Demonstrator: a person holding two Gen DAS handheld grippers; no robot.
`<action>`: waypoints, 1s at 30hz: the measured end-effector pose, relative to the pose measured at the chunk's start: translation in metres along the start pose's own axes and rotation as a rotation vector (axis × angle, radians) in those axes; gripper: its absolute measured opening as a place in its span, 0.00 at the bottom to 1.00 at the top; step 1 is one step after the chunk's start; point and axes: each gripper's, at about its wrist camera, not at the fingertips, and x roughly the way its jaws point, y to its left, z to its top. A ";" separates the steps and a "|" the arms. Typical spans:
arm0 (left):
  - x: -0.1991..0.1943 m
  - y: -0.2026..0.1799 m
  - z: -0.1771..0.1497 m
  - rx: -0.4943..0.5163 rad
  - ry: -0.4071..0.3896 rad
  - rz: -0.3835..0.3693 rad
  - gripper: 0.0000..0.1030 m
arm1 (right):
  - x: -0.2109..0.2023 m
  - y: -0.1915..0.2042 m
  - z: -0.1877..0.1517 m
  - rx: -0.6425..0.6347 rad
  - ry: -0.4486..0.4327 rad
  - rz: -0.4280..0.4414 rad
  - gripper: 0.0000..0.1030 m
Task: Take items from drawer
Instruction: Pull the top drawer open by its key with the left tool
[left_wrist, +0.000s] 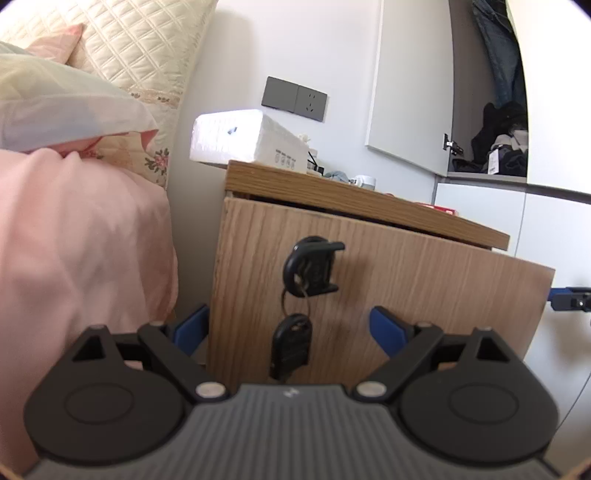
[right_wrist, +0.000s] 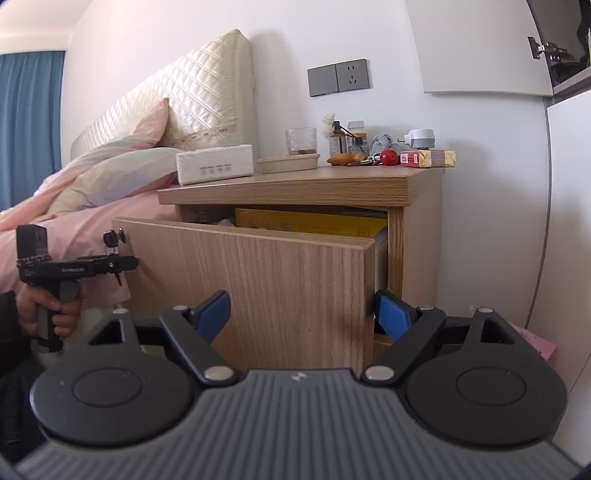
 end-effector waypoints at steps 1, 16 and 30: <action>-0.004 -0.001 -0.001 0.000 0.001 0.001 0.90 | -0.003 0.001 -0.001 -0.001 0.002 0.008 0.85; -0.052 -0.018 -0.010 0.062 0.035 0.016 0.91 | -0.048 0.015 -0.011 -0.021 0.021 0.119 0.85; -0.089 -0.037 -0.018 0.099 0.064 0.052 0.90 | -0.079 0.023 -0.018 -0.032 0.036 0.190 0.85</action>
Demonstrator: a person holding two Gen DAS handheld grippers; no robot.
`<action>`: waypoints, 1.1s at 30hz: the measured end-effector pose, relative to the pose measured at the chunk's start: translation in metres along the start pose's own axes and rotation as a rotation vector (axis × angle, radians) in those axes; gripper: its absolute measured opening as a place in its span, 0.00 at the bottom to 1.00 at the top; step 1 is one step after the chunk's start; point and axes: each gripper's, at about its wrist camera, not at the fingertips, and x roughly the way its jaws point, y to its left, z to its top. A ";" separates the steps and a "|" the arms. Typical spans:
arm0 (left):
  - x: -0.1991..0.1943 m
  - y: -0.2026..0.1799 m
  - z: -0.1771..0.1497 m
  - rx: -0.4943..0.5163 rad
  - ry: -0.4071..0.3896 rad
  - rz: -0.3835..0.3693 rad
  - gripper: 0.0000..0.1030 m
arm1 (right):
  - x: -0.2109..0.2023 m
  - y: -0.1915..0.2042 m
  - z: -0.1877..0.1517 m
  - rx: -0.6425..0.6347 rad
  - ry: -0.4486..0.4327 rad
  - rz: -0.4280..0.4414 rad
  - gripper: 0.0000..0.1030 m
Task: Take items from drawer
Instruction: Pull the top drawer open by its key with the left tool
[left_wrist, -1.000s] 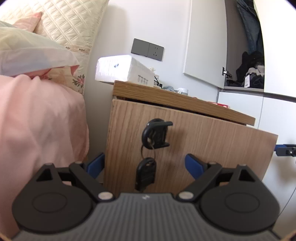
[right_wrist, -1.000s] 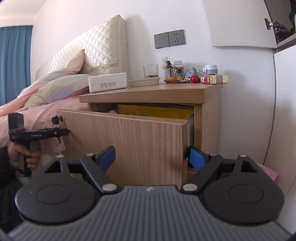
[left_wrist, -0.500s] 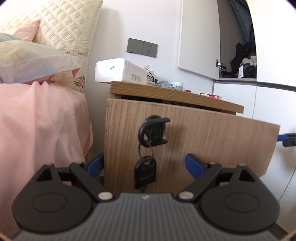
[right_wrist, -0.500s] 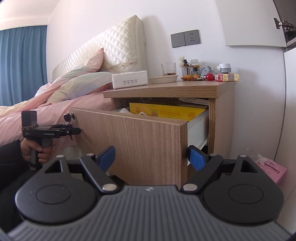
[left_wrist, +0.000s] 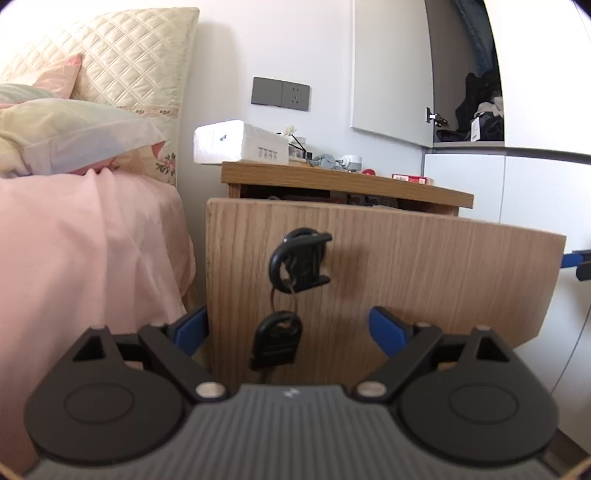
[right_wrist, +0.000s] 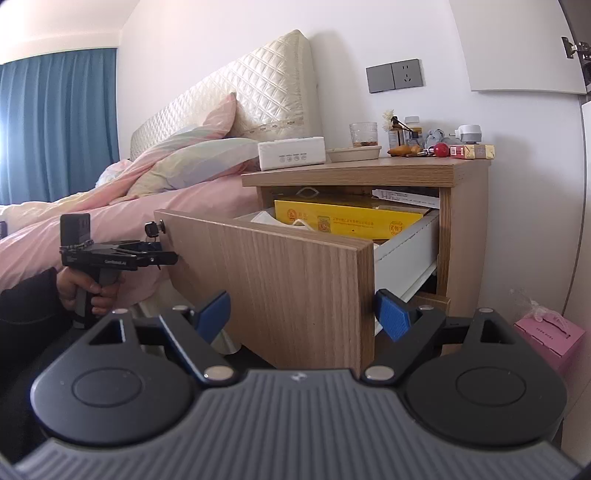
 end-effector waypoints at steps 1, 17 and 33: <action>-0.002 -0.001 0.000 0.001 0.003 0.000 0.90 | -0.002 0.002 0.000 -0.005 0.002 0.003 0.85; -0.032 -0.012 -0.010 0.036 0.021 0.017 0.90 | -0.022 0.011 -0.011 -0.026 -0.002 0.075 0.85; -0.028 -0.002 -0.009 -0.043 -0.033 -0.045 0.98 | -0.005 0.019 -0.006 -0.081 -0.021 0.025 0.84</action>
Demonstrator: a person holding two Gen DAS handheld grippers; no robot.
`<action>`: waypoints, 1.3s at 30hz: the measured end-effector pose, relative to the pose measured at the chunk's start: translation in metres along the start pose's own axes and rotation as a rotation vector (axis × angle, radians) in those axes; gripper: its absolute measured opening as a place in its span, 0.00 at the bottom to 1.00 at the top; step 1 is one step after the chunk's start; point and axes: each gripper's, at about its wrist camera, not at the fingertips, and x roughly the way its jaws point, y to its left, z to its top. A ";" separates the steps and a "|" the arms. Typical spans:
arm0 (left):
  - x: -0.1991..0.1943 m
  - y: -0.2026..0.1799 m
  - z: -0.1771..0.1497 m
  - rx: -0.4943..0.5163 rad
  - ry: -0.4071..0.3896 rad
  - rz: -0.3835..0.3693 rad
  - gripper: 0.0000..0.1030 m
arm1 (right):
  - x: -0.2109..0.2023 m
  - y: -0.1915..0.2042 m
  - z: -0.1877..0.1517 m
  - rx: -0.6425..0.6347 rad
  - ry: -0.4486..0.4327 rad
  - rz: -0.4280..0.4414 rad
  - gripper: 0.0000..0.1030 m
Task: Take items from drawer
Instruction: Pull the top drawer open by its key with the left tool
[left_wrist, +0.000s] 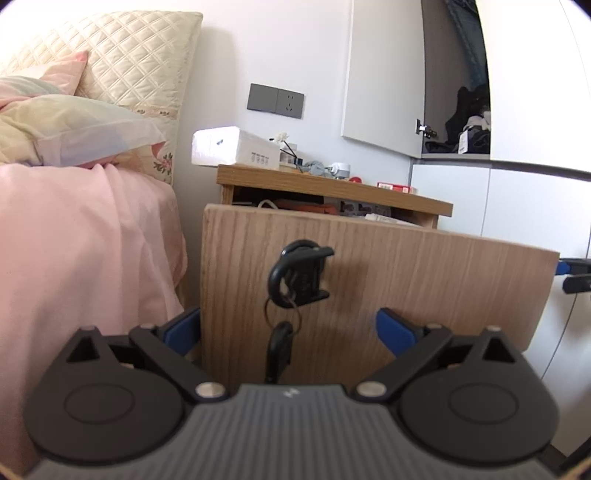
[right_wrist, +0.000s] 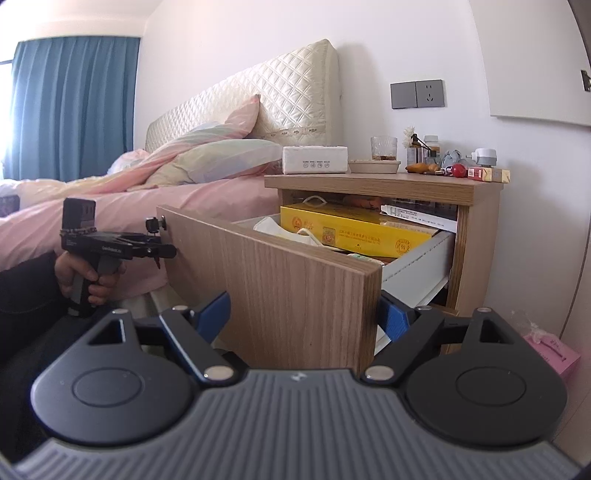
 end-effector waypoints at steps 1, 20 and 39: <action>0.000 0.000 0.000 -0.001 -0.003 -0.002 0.99 | 0.002 0.000 0.001 -0.003 0.000 -0.003 0.84; -0.013 -0.010 -0.006 0.034 0.008 0.053 0.97 | -0.006 0.010 0.000 0.013 0.018 0.026 0.86; -0.062 -0.062 0.013 0.081 0.024 0.063 0.97 | -0.026 0.041 0.033 0.012 -0.043 -0.168 0.84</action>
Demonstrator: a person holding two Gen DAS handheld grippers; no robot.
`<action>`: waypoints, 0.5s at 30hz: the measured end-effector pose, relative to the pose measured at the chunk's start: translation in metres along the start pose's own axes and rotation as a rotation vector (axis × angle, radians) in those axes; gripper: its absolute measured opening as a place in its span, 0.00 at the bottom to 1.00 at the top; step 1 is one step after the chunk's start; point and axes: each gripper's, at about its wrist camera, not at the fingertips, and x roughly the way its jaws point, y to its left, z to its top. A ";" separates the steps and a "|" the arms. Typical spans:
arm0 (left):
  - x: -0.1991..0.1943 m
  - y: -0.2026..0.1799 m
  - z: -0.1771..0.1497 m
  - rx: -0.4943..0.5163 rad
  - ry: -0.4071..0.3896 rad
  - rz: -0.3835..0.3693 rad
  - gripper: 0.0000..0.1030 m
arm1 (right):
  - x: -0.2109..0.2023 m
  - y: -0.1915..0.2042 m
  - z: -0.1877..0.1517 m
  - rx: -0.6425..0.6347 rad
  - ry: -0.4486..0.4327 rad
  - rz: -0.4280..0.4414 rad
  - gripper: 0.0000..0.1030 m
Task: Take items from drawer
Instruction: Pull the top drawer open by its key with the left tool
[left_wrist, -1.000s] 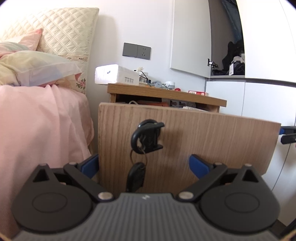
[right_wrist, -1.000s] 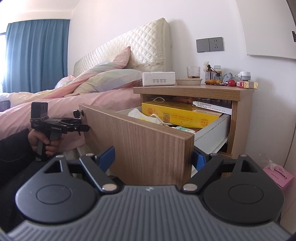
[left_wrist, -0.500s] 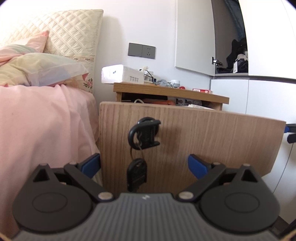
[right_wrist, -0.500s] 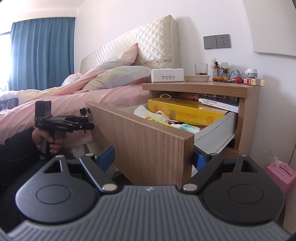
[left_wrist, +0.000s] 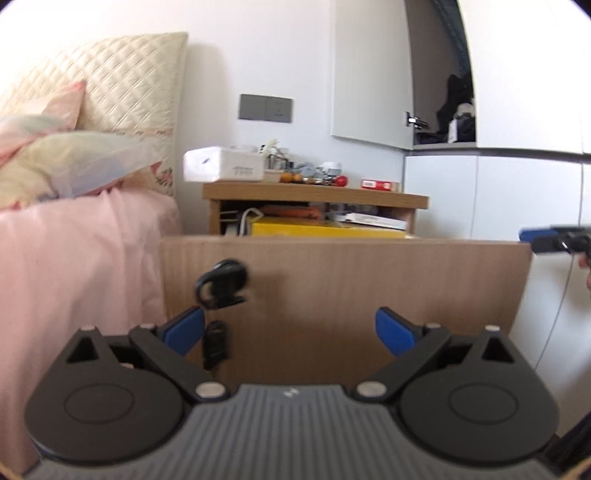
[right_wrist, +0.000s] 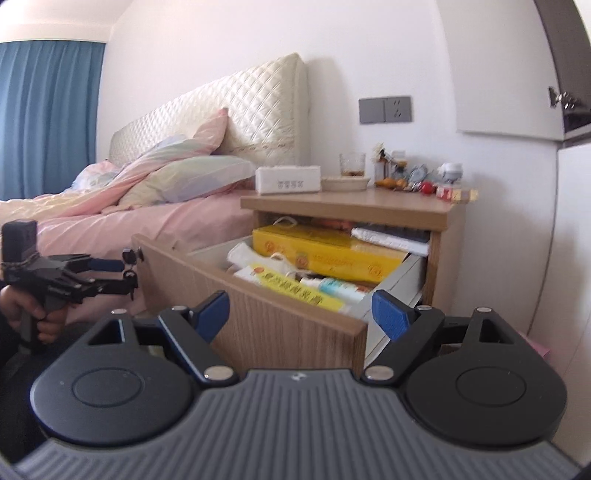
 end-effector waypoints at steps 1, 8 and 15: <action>-0.003 -0.005 0.003 0.008 -0.004 0.004 0.97 | -0.002 0.002 0.003 0.007 -0.014 -0.011 0.84; -0.016 -0.033 0.028 -0.010 -0.011 0.026 0.97 | -0.004 0.022 0.020 0.056 -0.047 -0.069 0.86; -0.023 -0.051 0.048 -0.040 -0.008 0.084 0.97 | 0.004 0.046 0.031 0.108 -0.033 -0.116 0.86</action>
